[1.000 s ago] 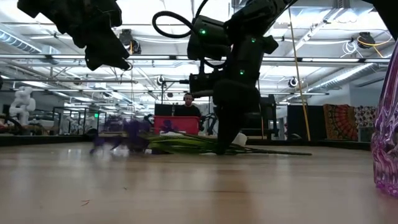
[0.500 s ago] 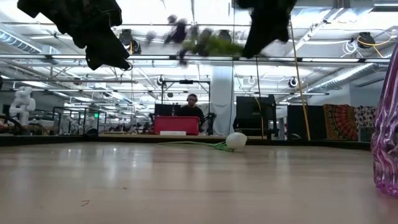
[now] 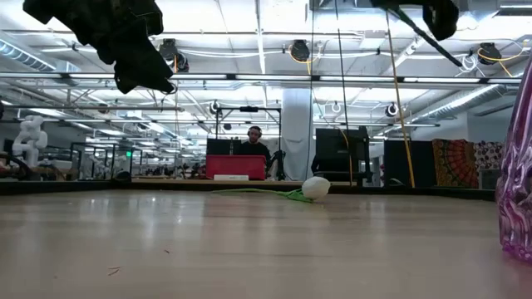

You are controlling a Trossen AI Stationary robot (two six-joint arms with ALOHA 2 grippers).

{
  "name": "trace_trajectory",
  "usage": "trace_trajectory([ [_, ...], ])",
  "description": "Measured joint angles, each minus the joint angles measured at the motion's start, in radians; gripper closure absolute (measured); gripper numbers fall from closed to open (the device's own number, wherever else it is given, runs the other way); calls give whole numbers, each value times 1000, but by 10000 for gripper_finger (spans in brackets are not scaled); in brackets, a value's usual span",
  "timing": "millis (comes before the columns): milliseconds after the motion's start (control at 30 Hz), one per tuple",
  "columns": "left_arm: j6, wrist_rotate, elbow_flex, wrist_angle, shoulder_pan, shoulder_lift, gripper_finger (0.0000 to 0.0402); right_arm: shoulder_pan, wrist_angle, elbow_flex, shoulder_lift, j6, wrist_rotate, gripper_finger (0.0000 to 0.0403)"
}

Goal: Sort flowers into vase by color
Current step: Put the purple flower into the pink vase

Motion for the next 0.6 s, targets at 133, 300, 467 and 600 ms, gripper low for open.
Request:
trace_trajectory([
  [133, -1, 0, 0, 0, 0, 0, 228, 83, 300, -145, -52, -123, 60, 403],
  [300, -3, 0, 0, 0, 0, 0, 228, 168, 517, -213, -70, -233, 105, 403],
  [467, -3, 0, 0, 3, 0, 0, 228, 239, 639, -213, -70, -351, 108, 403],
  [600, -3, -5, 0, 24, 0, 0, 228, 266, 735, -212, -39, -419, 102, 402],
])
